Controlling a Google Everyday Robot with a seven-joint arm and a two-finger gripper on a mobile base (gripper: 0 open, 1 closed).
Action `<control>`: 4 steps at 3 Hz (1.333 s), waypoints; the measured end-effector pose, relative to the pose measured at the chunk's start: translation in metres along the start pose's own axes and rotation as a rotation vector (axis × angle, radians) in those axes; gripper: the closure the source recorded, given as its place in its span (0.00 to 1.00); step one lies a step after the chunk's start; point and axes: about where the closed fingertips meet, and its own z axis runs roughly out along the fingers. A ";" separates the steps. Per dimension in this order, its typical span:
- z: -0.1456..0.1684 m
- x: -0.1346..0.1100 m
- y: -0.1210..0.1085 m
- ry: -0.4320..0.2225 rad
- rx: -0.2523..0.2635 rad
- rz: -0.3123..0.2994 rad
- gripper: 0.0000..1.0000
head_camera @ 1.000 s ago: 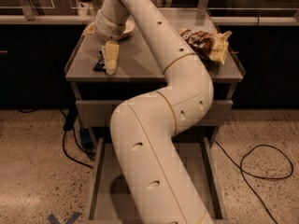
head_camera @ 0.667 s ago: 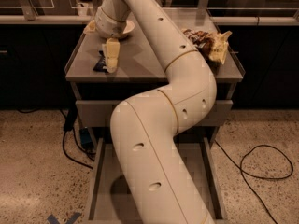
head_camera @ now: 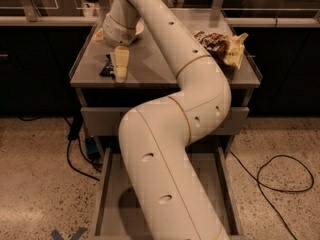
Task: Place rxbar blueberry into middle drawer
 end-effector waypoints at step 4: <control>0.010 0.012 -0.010 0.012 0.031 0.032 0.00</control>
Offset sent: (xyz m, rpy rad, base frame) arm 0.0471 -0.0635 0.0181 0.0099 -0.0099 -0.1101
